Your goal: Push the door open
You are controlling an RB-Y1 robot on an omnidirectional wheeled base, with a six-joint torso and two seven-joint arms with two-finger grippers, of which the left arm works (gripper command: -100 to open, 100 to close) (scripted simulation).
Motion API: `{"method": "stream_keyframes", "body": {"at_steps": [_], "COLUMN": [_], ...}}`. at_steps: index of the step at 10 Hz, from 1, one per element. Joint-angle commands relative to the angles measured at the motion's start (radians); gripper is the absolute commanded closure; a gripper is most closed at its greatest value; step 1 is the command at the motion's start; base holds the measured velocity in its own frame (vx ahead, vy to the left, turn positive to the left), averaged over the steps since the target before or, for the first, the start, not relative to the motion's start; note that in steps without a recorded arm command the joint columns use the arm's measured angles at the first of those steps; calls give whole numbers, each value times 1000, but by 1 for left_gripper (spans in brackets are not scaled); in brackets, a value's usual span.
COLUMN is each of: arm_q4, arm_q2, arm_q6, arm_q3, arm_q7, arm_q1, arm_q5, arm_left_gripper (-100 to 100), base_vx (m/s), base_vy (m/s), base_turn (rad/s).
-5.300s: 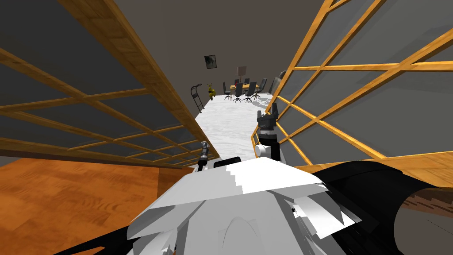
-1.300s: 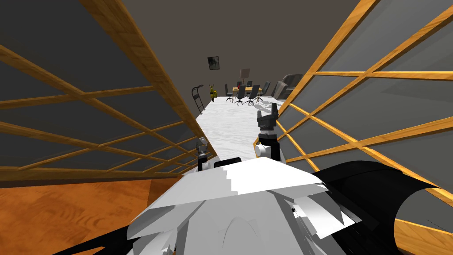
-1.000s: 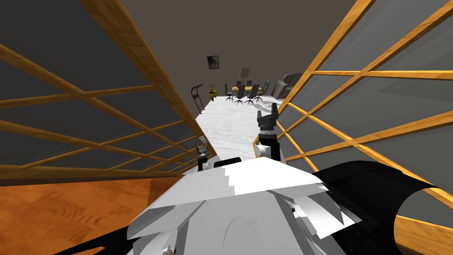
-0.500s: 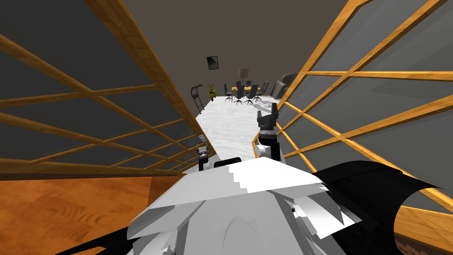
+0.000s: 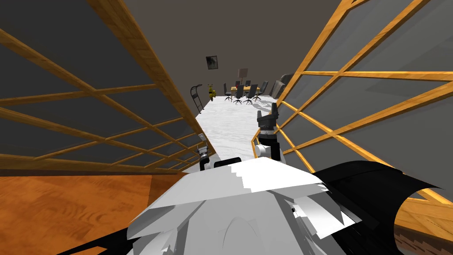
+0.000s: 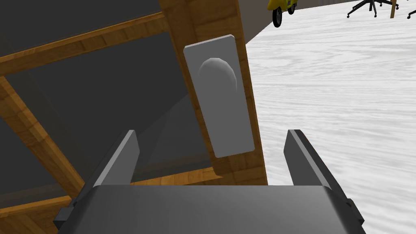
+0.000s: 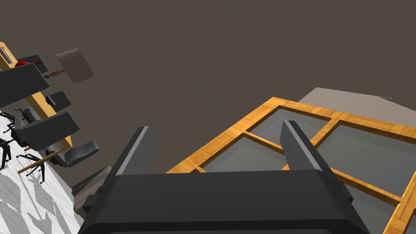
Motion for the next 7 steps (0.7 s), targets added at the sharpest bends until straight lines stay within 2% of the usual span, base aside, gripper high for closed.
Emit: {"method": "stream_keyframes", "body": {"at_steps": [1,3,6,7], "arm_q4": [-2,-9,-17,-18], "arm_q2": [-4,-18,-36,-32], "arm_q6": [0,0,1,1], "arm_q3": [-3,-12,-21,-20], "arm_q7": [28,83,142,128], "arm_q1": [2,10,18,18], "arm_q5": [12,43,76,69], "arm_left_gripper": [-100,-100,-100,-100], "base_vx": [-50,-41,-42,-19], "base_vy": [-10,-15,-12,-4], "base_turn": [-4,-10,-8,-2]}}
